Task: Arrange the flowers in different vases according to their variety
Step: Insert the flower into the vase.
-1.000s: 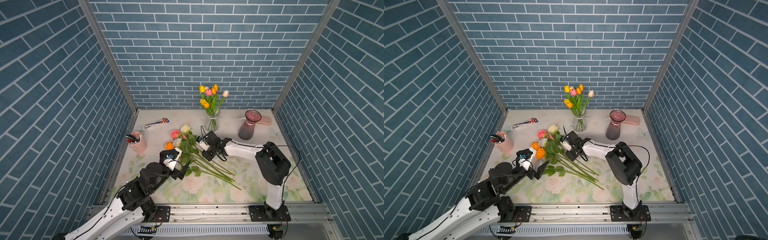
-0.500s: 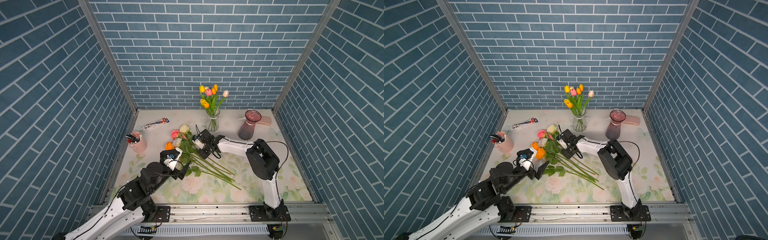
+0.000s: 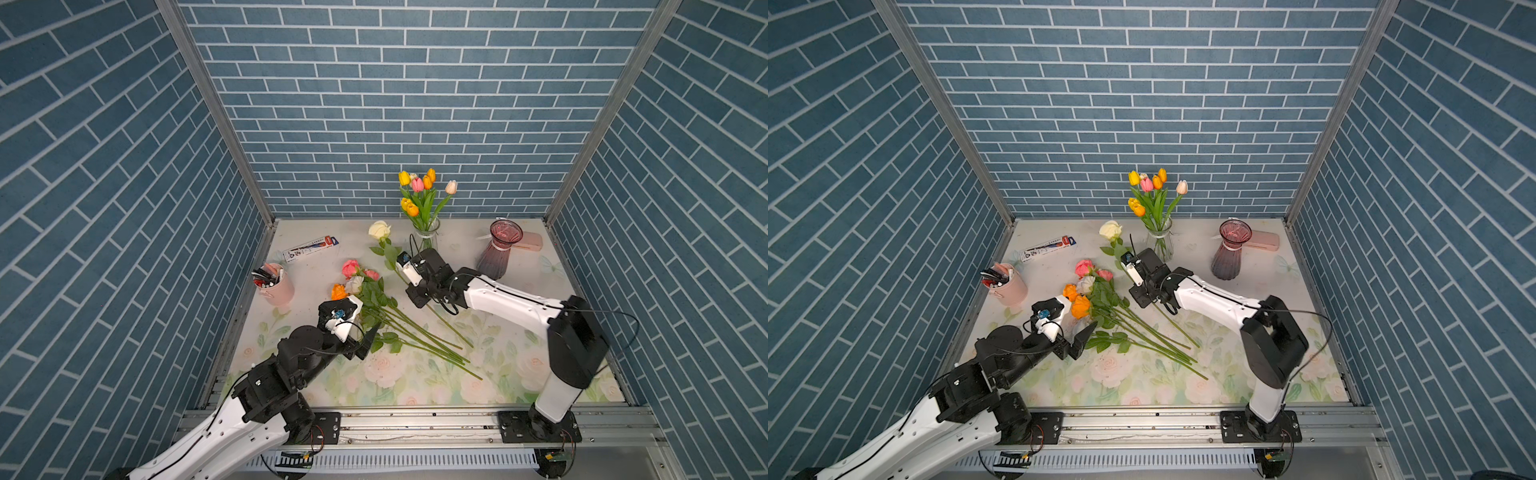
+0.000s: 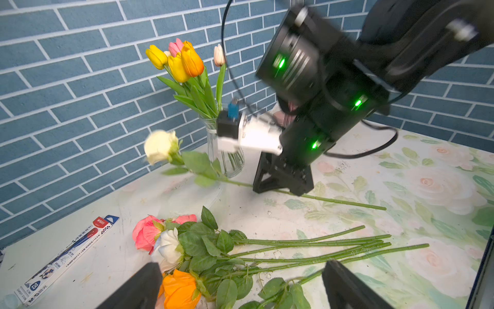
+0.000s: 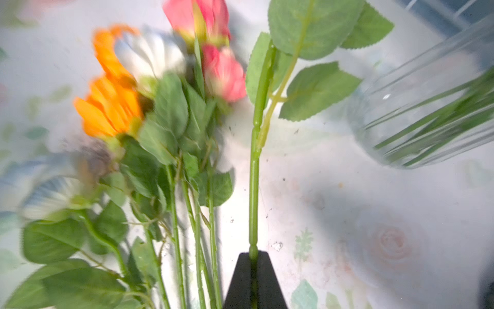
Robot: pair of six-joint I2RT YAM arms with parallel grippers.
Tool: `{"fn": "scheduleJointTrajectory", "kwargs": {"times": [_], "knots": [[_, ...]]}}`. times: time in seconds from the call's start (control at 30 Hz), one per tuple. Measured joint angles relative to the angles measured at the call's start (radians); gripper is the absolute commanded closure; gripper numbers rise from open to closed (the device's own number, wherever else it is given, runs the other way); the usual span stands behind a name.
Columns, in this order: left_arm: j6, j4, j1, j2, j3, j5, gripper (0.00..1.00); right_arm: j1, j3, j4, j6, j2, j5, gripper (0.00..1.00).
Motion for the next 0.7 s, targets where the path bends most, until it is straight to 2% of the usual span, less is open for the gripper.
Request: {"fn": "scheduleJointTrajectory", "kwargs": {"times": [0.27,0.4,0.57,0.7], "knots": [[0.0,0.007,0.0,-0.099,-0.009,-0.021,0.0,0.013,-0.15,0.071,0.002,-0.303,-0.06,1.0],[0.0,0.013,0.0,-0.138,-0.018,-0.031,0.0,0.018,-0.268,0.135,-0.004,-0.526,-0.046,1.0],[0.0,0.019,0.0,-0.137,-0.023,-0.032,0.0,0.019,-0.386,0.345,-0.029,-0.786,0.096,1.0],[0.001,0.02,0.0,-0.124,-0.023,-0.031,0.0,0.018,-0.503,0.612,-0.113,-0.901,0.313,1.0]]}}
